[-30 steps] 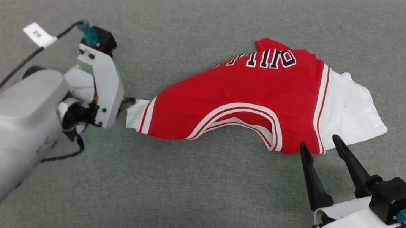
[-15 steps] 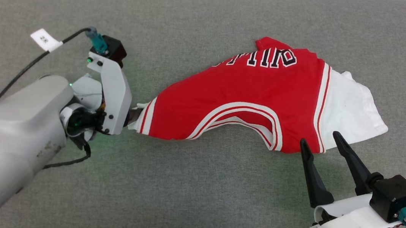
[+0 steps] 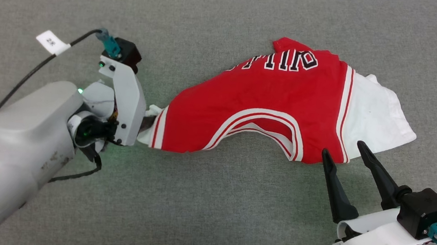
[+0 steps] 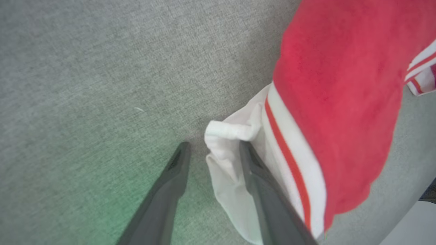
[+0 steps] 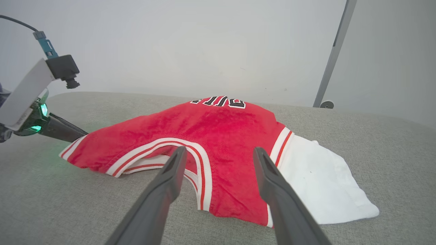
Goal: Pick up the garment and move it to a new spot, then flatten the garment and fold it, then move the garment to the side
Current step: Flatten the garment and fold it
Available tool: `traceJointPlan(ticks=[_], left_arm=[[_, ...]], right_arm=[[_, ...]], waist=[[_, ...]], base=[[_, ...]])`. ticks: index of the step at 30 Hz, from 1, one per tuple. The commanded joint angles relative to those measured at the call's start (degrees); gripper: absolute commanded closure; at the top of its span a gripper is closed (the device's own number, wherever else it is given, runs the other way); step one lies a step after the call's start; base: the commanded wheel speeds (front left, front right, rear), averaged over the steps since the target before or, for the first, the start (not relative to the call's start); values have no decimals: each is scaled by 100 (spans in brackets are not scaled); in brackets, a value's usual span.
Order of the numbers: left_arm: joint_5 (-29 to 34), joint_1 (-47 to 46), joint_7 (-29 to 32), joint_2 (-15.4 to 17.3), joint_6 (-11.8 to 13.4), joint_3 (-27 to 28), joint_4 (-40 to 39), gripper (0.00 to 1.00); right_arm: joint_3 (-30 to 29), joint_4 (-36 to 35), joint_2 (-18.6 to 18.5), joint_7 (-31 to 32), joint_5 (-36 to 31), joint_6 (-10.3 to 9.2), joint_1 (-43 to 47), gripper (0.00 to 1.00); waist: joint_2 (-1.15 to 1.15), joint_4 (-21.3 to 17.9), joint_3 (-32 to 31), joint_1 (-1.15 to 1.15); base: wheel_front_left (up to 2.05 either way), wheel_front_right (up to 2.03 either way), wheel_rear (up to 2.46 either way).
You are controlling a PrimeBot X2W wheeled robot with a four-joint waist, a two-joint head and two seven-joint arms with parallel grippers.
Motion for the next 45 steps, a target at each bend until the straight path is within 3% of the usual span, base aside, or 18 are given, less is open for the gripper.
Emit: traceJointPlan(ticks=[1,7,15,18,29,37,39,40,45], left_arm=[[-7,96,33,-10,0,-33,-21,100],[-54,-102,-270,21,0,49,-91,100],[332,-552,-2143,-1,0,442,45,100],[305,-464,-2523,106,1,532,95,100],[-578,1073,-1773,500,4,369,-26,100],[-1107,1521,-1228,667,1,382,-611,100],[-1191,1553,-1159,721,2,407,-708,55],[-1185,1537,-1118,767,2,404,-729,0],[-1012,1219,-1096,1006,24,445,-706,0]], right_arm=[[-6,9,-1,-36,31,-6,-47,0],[-94,21,-1,-28,-2,-6,35,0],[-92,-33,-83,89,14,-6,114,0],[-85,-79,-105,148,19,-6,151,0],[-118,-233,-174,329,40,-6,296,0],[-118,-337,-200,452,15,-6,320,0],[-103,-347,-191,459,12,-6,337,0],[-95,-349,-189,466,16,-6,349,0],[-74,-357,-202,476,60,-6,381,0]], waist=[[0,4,2,0],[0,114,-91,0],[0,464,-364,0],[0,587,-453,0],[0,806,-565,0],[0,847,-625,0],[0,844,-645,0],[0,840,-654,0],[0,780,-674,0]], base=[[0,0,0],[0,0,0],[0,0,0],[0,0,0],[0,0,0],[0,0,0],[0,0,0],[0,0,0],[0,0,0]])
